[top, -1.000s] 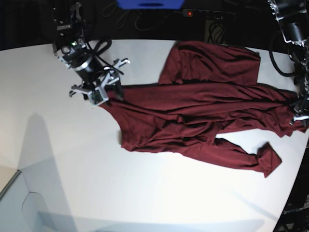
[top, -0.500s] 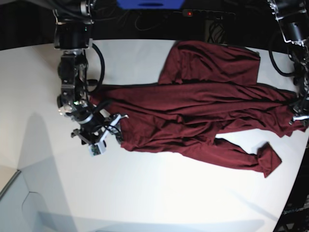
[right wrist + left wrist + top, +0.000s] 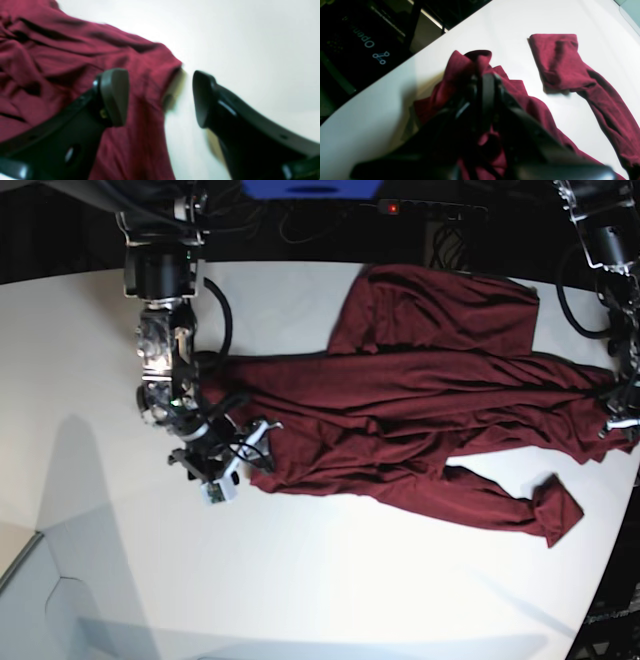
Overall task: Layout the t-shirt on the table in an organized manner, then fold the t-shirt properly
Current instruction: 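Grasp the shirt edge with the right gripper and pull it outward, then hold the shirt with both grippers and stretch it taut across the table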
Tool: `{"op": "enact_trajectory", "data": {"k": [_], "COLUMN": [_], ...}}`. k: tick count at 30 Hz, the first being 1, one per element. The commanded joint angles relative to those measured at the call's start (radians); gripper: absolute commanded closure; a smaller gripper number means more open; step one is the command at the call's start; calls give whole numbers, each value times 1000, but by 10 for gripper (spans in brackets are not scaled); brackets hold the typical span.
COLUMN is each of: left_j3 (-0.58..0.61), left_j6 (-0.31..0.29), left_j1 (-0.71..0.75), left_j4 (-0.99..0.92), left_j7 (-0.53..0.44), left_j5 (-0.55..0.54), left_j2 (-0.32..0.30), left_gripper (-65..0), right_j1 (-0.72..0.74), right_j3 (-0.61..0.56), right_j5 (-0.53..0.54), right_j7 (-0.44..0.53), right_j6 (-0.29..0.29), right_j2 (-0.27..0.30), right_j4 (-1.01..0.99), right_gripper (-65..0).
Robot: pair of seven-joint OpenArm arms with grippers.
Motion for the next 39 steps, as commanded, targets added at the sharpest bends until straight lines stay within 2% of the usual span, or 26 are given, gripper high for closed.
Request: {"op": "enact_trajectory", "data": {"k": [1,7,9,11,16,19,24,29,39], "left_j3": [-7,-7,-8,-8,-8,-8,-8,-2,-1], "left_j6": [-2,-2,-2,-2,-2,-2,-2,-2,-2], "left_j1": [-20,-33,-33,-33,-38,-56,-112,-181,-322], "left_j4": [19,19,19,19,25,46,48,40,-26], "left_j7": [-27,-27,-27,-27,-32,-30,-27,-27,-27], "left_j5": [-4,-4,-4,-4,-4,-4,0,5,7], "left_j2": [-22,-22,-22,-22,-24,-24,-24,-24,-24], "left_gripper": [-1,-1,-1,-1,-1,-1,-1,-1,-2], "right_j1": [19,27,27,28,38,19,-1,7,24], "right_j3": [-11,-33,-33,-33,-25,-25,-25,-17,198], "right_j5": [12,12,12,12,12,12,12,12,12], "right_j7": [25,28,28,30,57,83,83,83,85], "right_j6": [5,5,5,5,5,5,5,5,5], "right_j2": [-4,-4,-4,-4,1,2,15,25,21], "right_j4": [2,-60,-60,-57,-17,42,146,164,161], "right_gripper": [-346,-333,-307,-254,-57,0,0,0,0]}}
